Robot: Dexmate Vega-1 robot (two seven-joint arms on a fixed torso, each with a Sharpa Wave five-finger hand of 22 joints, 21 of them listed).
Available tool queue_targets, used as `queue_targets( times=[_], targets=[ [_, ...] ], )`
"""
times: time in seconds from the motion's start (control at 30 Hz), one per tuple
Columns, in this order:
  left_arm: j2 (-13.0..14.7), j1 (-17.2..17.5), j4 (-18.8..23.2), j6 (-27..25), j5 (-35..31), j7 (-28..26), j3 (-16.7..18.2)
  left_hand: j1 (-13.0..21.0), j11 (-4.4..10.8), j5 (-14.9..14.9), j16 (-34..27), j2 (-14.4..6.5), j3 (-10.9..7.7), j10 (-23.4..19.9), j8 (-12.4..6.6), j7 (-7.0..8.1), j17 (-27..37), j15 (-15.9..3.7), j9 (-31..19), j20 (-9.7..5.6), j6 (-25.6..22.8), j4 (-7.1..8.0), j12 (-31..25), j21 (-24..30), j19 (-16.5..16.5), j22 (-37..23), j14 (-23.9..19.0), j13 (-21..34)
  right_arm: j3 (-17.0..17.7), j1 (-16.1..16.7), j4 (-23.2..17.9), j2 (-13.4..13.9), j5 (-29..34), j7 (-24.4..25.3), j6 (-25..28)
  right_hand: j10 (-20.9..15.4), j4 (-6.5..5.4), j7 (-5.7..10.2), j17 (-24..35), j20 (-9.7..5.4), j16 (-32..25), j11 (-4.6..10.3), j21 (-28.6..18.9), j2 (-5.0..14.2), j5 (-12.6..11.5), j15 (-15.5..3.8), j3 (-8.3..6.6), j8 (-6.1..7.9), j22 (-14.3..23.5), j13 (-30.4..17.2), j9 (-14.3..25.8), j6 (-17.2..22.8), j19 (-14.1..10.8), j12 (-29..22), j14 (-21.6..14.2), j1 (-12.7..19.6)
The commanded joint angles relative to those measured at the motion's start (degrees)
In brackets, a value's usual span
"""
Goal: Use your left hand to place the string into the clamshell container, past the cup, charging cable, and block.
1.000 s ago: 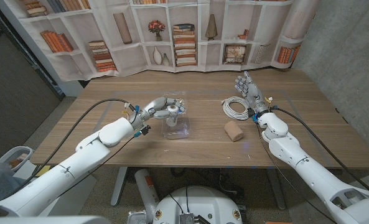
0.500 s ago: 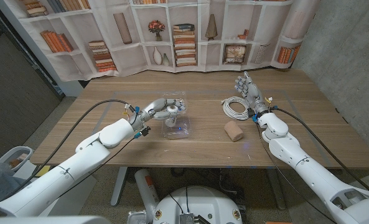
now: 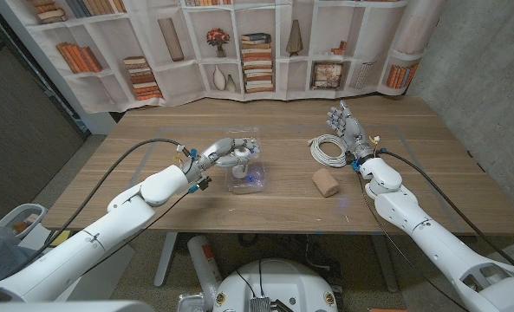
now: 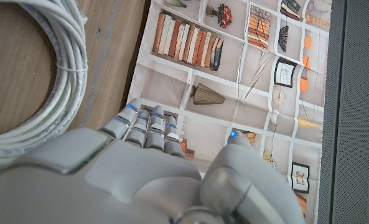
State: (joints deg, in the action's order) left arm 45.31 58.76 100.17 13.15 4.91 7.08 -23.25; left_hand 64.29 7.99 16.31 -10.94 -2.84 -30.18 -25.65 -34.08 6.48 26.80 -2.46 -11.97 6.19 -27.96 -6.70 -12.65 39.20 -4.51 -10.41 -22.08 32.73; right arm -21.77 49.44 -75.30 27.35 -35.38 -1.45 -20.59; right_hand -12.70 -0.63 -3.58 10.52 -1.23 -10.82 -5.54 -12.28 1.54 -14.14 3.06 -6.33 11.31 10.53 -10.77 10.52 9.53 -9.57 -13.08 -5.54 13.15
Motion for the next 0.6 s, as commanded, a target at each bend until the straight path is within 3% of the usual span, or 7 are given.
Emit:
queue_targets(
  times=[0.03,0.27,0.6],
  targets=[
    [0.7,-0.6,1.2,-2.5,0.2,2.2,-0.4,-1.1,-0.63,-1.1,0.5,0.3,0.06,2.2,1.92,-0.08,-1.0,-1.42,0.2,0.6,3.1,0.44,1.1,-0.9,1.4,0.0,2.8,-0.7,0.3,0.5,0.1,0.2,-0.3,-0.2,-0.3,-0.5,0.15,0.12,0.1,-0.06,0.0,0.06,0.1,0.42,0.0,0.29,0.07,-0.01,0.1,-0.2,0.3,0.5,-0.4,0.0,-0.4,0.0],
    [0.9,-0.3,1.5,-2.9,0.9,2.9,-0.1,-2.8,-1.48,-2.5,0.5,0.4,0.13,6.6,5.17,-0.36,-2.6,-0.31,0.5,1.29,7.6,0.74,1.9,-2.3,3.5,-0.1,6.5,-2.1,0.2,0.4,0.1,0.2,-0.3,-0.4,-0.2,-0.5,0.18,0.15,0.1,-0.06,0.0,0.15,0.1,0.44,0.0,0.34,0.1,0.01,0.1,-0.2,0.3,0.5,-0.4,0.0,-0.4,0.0],
    [0.9,-0.2,1.3,-2.4,1.6,3.6,0.2,-4.8,-1.53,-3.7,0.4,0.7,0.58,9.4,7.77,-0.68,-3.9,0.58,0.6,1.83,11.0,1.35,2.0,-3.6,5.5,-0.1,9.1,-3.4,0.1,0.2,0.2,0.2,-0.3,-0.6,0.0,-0.6,0.21,0.16,0.1,-0.06,0.0,0.09,0.1,0.48,0.0,0.28,0.14,0.0,0.1,-0.3,0.3,0.5,-0.4,0.0,-0.4,0.0]
  ],
)
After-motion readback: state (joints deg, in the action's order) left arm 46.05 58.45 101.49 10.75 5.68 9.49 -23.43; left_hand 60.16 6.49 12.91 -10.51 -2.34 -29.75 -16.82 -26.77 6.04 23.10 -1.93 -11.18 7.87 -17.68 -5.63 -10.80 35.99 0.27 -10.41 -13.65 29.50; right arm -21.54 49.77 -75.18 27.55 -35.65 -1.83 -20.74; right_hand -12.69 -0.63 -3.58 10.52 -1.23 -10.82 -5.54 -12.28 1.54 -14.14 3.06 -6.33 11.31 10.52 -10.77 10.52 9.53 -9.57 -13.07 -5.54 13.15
